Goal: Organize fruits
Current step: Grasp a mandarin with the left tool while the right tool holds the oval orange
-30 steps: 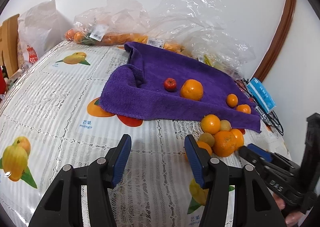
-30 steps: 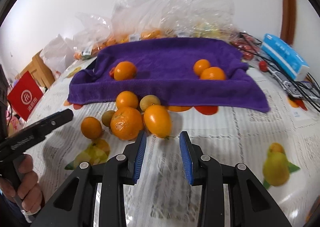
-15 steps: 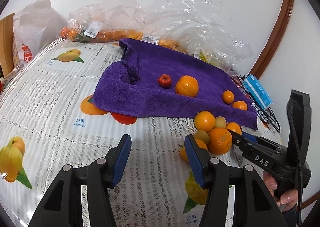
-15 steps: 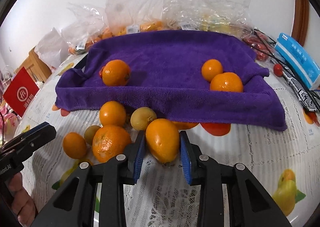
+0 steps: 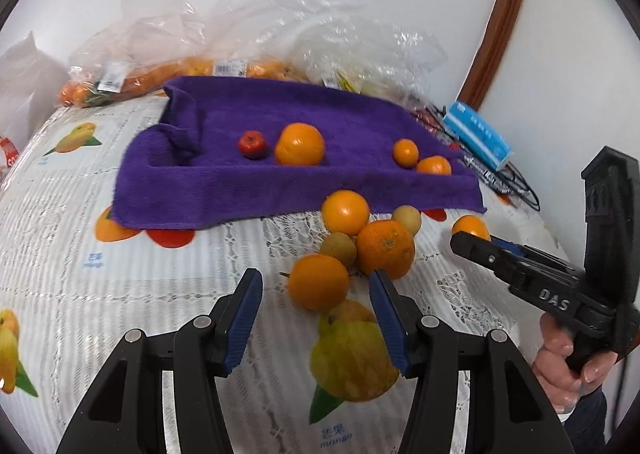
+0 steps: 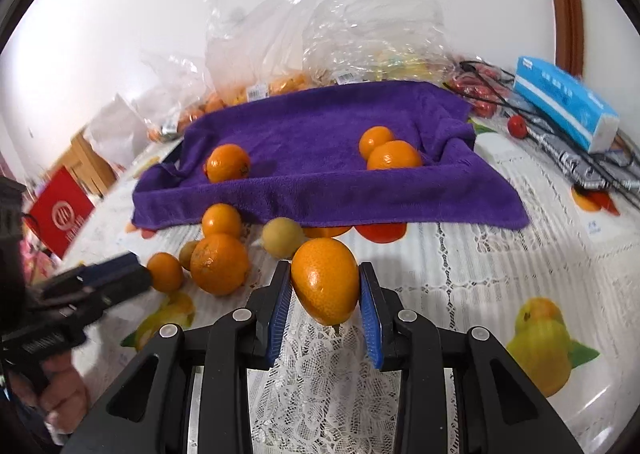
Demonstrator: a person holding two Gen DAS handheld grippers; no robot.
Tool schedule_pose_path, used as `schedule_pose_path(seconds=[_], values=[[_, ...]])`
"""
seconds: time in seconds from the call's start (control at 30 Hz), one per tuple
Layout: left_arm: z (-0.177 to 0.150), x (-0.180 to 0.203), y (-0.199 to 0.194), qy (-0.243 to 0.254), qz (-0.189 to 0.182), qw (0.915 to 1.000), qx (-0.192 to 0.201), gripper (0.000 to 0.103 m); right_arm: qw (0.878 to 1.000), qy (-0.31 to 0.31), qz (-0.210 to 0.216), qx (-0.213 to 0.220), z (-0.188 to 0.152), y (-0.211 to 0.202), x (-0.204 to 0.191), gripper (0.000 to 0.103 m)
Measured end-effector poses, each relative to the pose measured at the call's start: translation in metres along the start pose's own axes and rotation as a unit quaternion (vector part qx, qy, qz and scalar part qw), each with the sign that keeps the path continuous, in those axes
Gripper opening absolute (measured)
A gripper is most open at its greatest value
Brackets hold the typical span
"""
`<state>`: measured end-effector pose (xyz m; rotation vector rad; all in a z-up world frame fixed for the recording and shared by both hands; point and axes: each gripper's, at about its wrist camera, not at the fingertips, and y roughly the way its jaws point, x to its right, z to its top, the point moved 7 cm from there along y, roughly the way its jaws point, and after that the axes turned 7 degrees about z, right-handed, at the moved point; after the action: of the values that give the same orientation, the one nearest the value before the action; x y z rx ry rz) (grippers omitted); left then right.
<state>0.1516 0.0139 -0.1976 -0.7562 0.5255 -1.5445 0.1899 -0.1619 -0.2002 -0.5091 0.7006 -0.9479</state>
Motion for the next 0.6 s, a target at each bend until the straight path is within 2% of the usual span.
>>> schedule_pose_path(seconds=[0.13, 0.2, 0.23, 0.37, 0.6], values=[[0.005, 0.0, 0.011, -0.01, 0.007, 0.9999, -0.01, 0.053, 0.999, -0.009, 0.039, -0.024, -0.004, 0.006, -0.008, 0.033], [0.004, 0.001, 0.02, -0.005, 0.025, 0.9993, -0.028, 0.051, 0.999, -0.029, 0.025, -0.017, -0.004, 0.004, -0.014, 0.033], [0.005, 0.004, 0.02, 0.002, 0.032, 0.9992, -0.024, 0.051, 0.999, -0.034, 0.03, -0.016, -0.004, 0.004, -0.017, 0.033], [0.004, 0.004, 0.021, 0.008, 0.041, 0.9988, -0.027, 0.039, 0.999, -0.027, 0.031, -0.025, -0.005, 0.008, -0.015, 0.033], [0.005, -0.006, 0.015, -0.029, -0.004, 0.9994, -0.016, 0.037, 0.998, -0.051, 0.024, -0.026, -0.007, 0.006, -0.019, 0.033]])
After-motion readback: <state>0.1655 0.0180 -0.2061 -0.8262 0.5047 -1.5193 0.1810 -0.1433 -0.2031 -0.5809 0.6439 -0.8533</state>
